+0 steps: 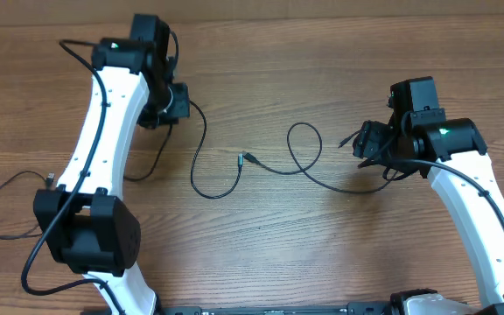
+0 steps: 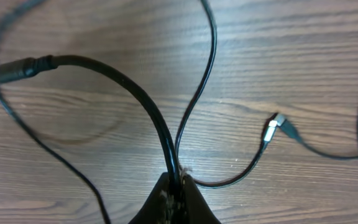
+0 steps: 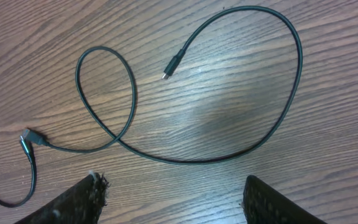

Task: Untangle cables

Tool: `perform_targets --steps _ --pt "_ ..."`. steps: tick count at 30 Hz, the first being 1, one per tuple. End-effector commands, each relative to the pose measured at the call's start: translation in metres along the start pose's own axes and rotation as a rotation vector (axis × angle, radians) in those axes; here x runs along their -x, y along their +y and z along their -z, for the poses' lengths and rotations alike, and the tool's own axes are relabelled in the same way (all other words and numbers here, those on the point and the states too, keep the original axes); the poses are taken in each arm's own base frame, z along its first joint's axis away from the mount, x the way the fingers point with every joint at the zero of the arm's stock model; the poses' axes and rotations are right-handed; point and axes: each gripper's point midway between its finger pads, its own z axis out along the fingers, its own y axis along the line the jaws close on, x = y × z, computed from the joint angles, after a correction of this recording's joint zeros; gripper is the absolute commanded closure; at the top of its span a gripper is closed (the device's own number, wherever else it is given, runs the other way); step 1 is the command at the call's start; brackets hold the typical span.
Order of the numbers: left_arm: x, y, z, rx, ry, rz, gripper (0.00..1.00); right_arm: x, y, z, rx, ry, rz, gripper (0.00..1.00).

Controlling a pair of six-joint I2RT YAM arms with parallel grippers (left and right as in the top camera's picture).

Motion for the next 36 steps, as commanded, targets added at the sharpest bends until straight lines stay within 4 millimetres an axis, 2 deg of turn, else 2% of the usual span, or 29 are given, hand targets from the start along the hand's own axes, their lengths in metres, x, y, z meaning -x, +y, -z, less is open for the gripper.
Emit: perform_targets --steps 1,5,8,11,14,18,22,26,32,36 --pt "-0.017 -0.012 -0.014 -0.066 0.05 0.033 0.96 0.006 0.003 0.004 0.011 -0.019 0.0 0.31" --pt "-0.042 -0.032 -0.044 -0.138 0.13 0.008 0.96 0.007 0.003 0.004 0.013 -0.023 0.0 0.31" --pt "-0.06 -0.037 -0.066 -0.125 0.168 -0.018 0.96 0.007 0.003 0.004 0.013 -0.022 0.0 0.31" --pt "-0.068 -0.039 -0.082 -0.124 0.175 -0.032 0.96 0.007 0.003 0.004 0.013 -0.022 0.0 0.31" --pt "-0.075 -0.033 -0.099 -0.086 0.172 -0.044 0.96 0.007 0.003 0.004 0.013 -0.022 0.0 0.31" --pt "-0.084 -0.012 -0.116 0.02 0.164 -0.034 0.96 0.006 0.004 0.004 0.019 -0.019 0.0 0.31" --pt "-0.076 -0.012 -0.122 0.024 0.122 -0.037 0.96 0.006 0.004 0.004 0.019 -0.019 0.0 0.31" --pt "-0.06 -0.016 -0.123 0.01 0.054 -0.039 0.96 0.006 0.004 0.004 0.019 -0.02 0.0 0.31" --pt "-0.029 -0.009 -0.123 0.067 -0.081 -0.039 0.96 0.006 0.004 0.004 0.019 -0.02 0.0 0.31" --pt "-0.02 -0.013 -0.123 0.051 -0.115 -0.032 0.93 0.006 0.004 0.004 0.019 -0.02 0.0 0.31"
